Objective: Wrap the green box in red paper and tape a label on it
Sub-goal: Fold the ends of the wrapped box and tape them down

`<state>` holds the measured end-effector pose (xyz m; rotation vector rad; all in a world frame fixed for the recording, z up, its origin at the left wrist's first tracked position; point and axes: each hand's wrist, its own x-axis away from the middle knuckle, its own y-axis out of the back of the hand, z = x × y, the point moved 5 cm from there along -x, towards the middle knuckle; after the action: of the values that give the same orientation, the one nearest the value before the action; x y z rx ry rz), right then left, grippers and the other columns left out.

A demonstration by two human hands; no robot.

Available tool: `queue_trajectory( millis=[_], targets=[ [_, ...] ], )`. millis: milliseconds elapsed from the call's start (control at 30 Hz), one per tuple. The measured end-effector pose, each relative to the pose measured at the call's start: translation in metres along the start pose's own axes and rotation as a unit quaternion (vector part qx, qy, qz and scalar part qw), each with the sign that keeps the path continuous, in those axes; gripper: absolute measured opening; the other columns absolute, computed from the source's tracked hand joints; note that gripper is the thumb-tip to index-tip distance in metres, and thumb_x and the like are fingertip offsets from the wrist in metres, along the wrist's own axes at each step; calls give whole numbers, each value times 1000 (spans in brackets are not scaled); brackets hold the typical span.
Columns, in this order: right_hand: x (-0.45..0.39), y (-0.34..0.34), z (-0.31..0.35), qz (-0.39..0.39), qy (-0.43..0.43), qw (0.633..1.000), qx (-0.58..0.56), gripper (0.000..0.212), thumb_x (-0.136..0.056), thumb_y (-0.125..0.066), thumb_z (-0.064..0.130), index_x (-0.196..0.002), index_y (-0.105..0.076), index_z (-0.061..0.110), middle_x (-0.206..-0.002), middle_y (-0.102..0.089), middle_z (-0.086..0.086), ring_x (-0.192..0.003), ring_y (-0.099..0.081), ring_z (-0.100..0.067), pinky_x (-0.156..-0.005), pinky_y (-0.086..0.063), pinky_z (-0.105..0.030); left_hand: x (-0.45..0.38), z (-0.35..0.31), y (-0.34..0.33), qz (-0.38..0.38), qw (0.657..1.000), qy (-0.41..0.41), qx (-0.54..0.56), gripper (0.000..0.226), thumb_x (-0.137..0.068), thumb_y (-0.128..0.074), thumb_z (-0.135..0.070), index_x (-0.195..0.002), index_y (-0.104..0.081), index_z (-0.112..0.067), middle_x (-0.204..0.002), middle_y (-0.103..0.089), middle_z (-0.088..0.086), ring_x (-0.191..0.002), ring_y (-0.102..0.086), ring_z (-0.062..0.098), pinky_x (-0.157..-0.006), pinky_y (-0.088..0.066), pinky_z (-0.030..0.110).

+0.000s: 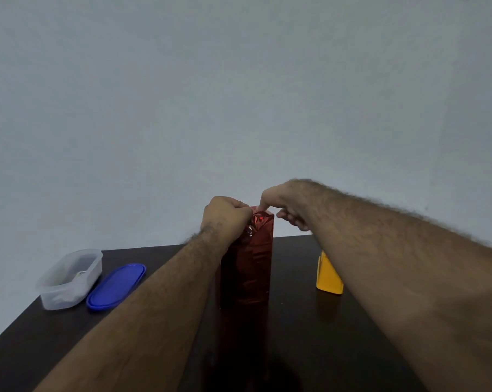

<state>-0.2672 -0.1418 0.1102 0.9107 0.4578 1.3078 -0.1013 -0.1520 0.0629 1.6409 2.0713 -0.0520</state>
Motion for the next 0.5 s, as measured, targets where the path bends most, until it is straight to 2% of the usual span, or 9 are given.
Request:
queue_trajectory(
  millis=[100, 200, 267, 367, 433, 500],
  targets=[
    [-9, -14, -22, 60, -58, 991, -101, 26, -92, -59, 37, -77, -52, 16, -57, -44, 2, -48, -35, -15, -55, -32, -28, 2, -1, -1, -3, 1000, 2, 1, 36, -81, -75, -24, -52, -74, -45, -65, -76, -10, -73, -77, 15, -78, -67, 42],
    [-20, -21, -27, 32, -39, 975, -218, 24, -91, -56, 37, -75, -59, 21, -51, -50, 6, -36, -42, -10, -56, -34, -20, 3, -2, -2, -10, 1000, 2, 2, 29, -82, -74, -23, -55, -75, -35, -68, -76, -9, -73, -76, 16, -77, -67, 43],
    [-20, -20, -23, -7, -32, 964, -266, 27, -87, -61, 47, -88, -62, 21, -62, -51, 6, -48, -47, -11, -60, -42, -22, 4, -1, 0, -15, 1000, 2, 3, 30, -83, -75, -23, -55, -73, -35, -71, -77, -10, -73, -76, 14, -77, -67, 42],
    [-26, -27, -19, -26, -40, 978, -201, 52, -77, -74, 65, -106, -66, 21, -79, -49, 4, -66, -46, -13, -65, -52, -32, 3, 0, 0, -8, 1000, -2, 6, 25, -84, -76, -25, -61, -77, -35, -69, -77, -10, -72, -76, 14, -75, -67, 42],
    [-33, -34, -21, -23, -45, 980, -194, 56, -76, -74, 72, -109, -71, 27, -83, -52, 6, -69, -48, -12, -64, -52, -33, 2, 0, 1, -9, 1000, -2, 11, 22, -83, -77, -23, -63, -78, -33, -69, -77, -9, -73, -77, 14, -75, -67, 42],
    [-35, -42, -26, -10, -43, 974, -221, 54, -79, -66, 77, -103, -74, 30, -89, -61, 9, -72, -53, -12, -67, -56, -36, 1, 1, 0, -7, 1000, 1, 19, 22, -83, -76, -21, -64, -79, -31, -70, -77, -9, -74, -77, 13, -75, -67, 41]
  ],
)
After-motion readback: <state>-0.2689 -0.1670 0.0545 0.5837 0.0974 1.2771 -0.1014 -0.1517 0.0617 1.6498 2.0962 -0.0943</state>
